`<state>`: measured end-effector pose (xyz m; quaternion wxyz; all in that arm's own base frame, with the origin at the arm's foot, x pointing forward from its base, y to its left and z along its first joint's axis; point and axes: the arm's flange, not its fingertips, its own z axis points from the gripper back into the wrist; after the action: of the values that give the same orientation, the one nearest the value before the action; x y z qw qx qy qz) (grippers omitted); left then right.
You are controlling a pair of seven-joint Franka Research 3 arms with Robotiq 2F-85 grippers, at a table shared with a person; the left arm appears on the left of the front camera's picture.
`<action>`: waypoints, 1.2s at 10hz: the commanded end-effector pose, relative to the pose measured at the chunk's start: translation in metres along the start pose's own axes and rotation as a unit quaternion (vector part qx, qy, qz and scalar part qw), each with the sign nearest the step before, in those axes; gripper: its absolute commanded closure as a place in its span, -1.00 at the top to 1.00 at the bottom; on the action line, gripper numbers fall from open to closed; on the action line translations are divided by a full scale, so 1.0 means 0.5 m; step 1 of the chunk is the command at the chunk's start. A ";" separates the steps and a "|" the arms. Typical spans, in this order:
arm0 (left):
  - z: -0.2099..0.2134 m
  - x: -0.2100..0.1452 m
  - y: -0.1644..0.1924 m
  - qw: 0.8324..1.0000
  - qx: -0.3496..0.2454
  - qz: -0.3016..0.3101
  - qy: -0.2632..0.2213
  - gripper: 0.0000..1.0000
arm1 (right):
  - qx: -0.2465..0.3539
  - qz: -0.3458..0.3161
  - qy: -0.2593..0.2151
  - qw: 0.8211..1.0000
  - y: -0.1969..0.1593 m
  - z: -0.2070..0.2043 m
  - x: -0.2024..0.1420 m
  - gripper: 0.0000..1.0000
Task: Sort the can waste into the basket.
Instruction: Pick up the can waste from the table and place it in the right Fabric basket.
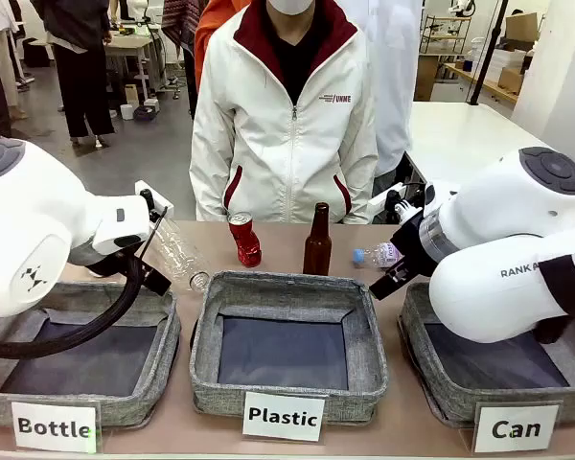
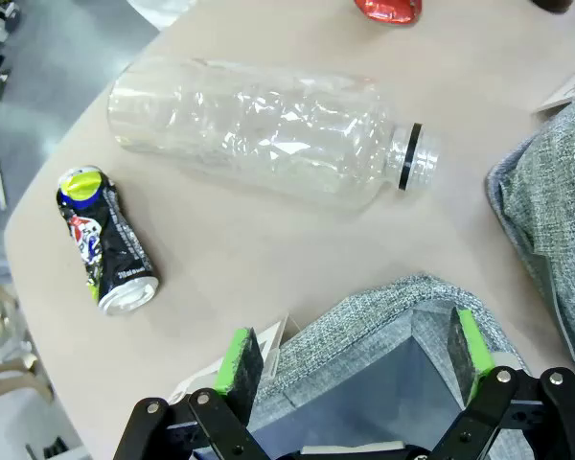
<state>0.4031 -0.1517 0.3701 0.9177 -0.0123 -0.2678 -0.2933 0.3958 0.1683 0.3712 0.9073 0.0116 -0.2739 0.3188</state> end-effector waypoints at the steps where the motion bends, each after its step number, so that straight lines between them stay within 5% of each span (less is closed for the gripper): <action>1: 0.000 0.000 0.000 1.000 0.000 0.000 0.000 1.00 | 0.000 0.000 0.000 1.000 0.000 0.000 0.000 1.00; 12: 0.000 0.000 0.000 1.000 0.000 0.000 0.000 1.00 | 0.000 0.000 0.000 1.000 0.000 0.000 0.000 1.00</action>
<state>0.4031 -0.1517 0.3701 0.9177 -0.0124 -0.2678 -0.2930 0.3958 0.1684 0.3711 0.9073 0.0114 -0.2738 0.3190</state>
